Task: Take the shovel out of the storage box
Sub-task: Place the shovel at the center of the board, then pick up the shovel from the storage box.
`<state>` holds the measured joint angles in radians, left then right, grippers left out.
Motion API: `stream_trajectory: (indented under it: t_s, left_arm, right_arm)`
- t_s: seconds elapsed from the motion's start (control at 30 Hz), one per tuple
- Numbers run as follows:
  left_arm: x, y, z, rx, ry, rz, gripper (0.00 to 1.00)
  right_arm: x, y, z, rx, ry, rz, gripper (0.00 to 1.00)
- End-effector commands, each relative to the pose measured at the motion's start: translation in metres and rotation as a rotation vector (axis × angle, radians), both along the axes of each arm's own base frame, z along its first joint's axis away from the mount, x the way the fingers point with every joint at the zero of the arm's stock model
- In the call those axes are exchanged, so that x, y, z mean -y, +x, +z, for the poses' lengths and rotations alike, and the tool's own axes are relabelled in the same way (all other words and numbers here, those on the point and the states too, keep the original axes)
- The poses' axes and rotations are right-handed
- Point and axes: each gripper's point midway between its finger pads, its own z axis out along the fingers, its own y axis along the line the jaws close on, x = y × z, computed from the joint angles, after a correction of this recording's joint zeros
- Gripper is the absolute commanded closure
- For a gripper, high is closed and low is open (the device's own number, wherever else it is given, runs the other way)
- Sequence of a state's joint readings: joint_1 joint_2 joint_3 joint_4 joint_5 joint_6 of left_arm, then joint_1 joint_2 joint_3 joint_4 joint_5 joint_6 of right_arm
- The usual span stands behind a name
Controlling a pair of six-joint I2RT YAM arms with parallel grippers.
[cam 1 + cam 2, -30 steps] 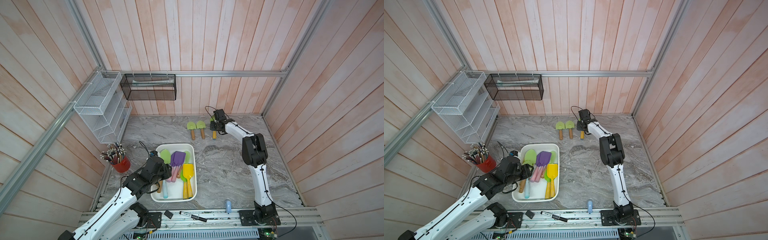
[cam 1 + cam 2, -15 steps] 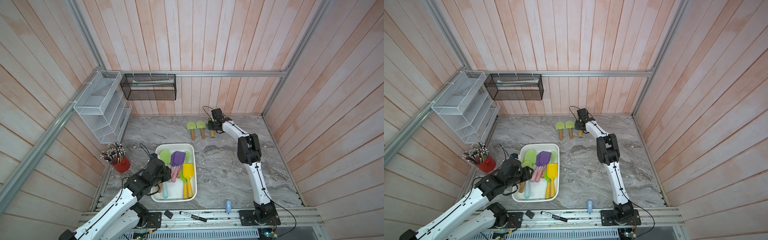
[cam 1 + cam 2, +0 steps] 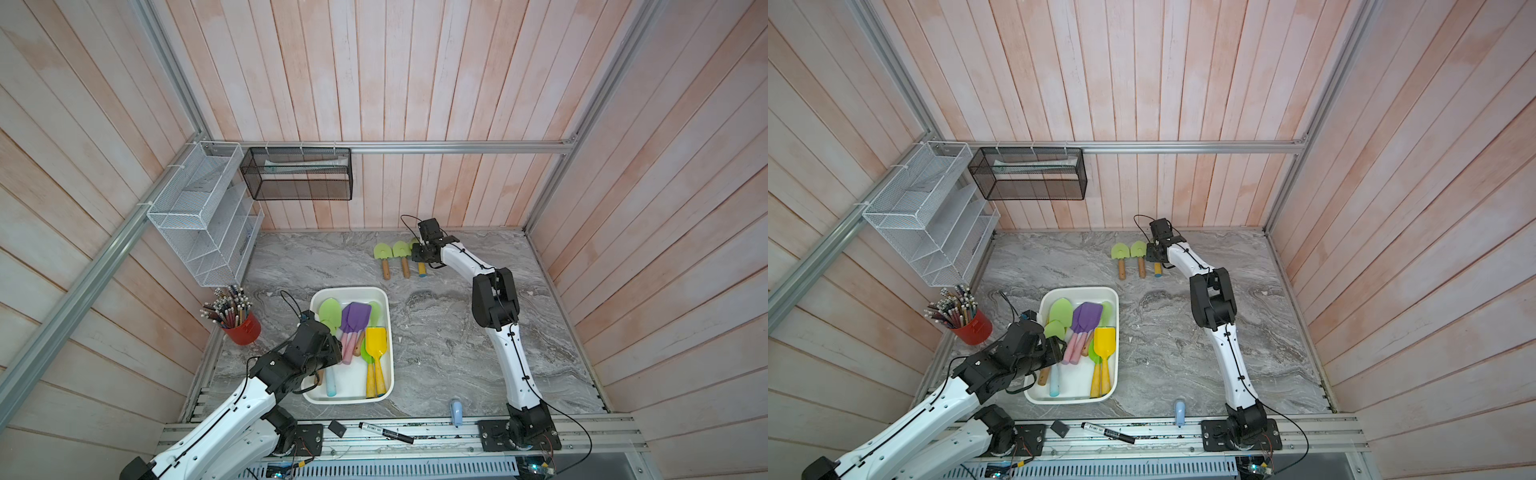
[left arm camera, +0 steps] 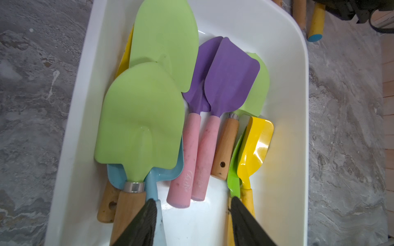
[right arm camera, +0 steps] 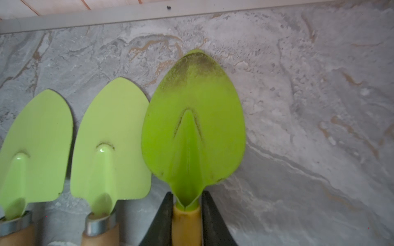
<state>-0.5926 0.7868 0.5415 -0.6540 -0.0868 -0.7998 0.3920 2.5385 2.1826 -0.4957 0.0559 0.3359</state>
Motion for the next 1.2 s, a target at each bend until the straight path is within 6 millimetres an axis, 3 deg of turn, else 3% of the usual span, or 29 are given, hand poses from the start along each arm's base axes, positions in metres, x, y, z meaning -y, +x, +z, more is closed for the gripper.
stream_trajectory:
  t_s: [0.0,0.27,0.53,0.63,0.8,1.0,1.17]
  left_arm:
    - [-0.002,0.002,0.002,0.022,-0.001,0.02,0.42]
    - [-0.002,0.0,0.003,0.019,0.003,0.024,0.42]
    - [-0.006,-0.002,-0.004,-0.009,0.069,0.046,0.42]
    - [-0.007,-0.006,-0.009,-0.03,0.112,0.052,0.42]
    - [-0.015,-0.015,-0.01,-0.037,0.222,0.091,0.42]
    - [-0.016,-0.023,-0.01,-0.036,0.264,0.117,0.42]
    - [-0.034,-0.033,-0.017,-0.063,0.295,0.19,0.42]
  right_arm:
    - [0.001,-0.004,-0.006,-0.027,-0.017,0.013,0.71]
    - [0.011,0.001,0.028,0.015,-0.003,0.001,0.6]
    - [0.015,-0.024,0.08,0.081,0.071,0.0,0.53]
    - [0.016,-0.043,0.107,0.121,0.116,0.0,0.53]
    - [0.008,-0.084,0.134,0.175,0.142,0.035,0.52]
    - [-0.004,-0.127,0.139,0.185,0.16,0.083,0.52]
    - [-0.01,-0.148,0.138,0.185,0.177,0.107,0.52]
